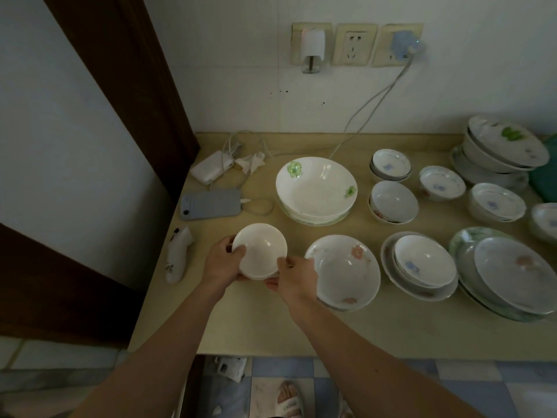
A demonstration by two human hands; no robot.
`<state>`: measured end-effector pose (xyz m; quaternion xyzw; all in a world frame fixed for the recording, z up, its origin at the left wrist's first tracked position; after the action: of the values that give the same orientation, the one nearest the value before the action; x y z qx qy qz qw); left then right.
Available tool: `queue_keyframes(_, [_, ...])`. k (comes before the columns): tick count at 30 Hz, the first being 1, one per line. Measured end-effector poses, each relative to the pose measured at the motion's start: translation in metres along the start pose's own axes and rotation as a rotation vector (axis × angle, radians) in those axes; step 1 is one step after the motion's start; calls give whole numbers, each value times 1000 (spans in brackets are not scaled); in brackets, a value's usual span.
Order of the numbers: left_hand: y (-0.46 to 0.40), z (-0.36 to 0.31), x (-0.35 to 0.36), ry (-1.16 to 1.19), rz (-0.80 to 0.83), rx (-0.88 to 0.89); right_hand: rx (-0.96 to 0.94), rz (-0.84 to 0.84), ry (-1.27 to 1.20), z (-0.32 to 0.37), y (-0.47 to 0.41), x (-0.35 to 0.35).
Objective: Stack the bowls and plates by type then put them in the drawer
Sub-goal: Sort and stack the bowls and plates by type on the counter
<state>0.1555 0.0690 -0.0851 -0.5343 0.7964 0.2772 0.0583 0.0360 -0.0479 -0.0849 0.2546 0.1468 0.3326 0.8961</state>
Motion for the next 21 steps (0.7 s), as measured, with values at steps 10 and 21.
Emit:
queue_keyframes(10, [12, 6, 1, 111, -16, -48, -9, 224, -85, 4, 26, -39])
queue_keyframes(21, [71, -96, 53, -293, -310, 550, -287, -233, 110, 43, 21, -234])
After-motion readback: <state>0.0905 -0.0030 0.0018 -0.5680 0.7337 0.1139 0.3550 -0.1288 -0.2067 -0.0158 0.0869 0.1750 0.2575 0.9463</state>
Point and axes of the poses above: each hand's wrist, its own y-axis away from the middle knuckle, its own x-axis out of the palm, z = x × y, the point moved 4 cm from there along -y, towards the middle knuckle, and after that the axes turned 5 degrees about -y, right-handed, at the moved point
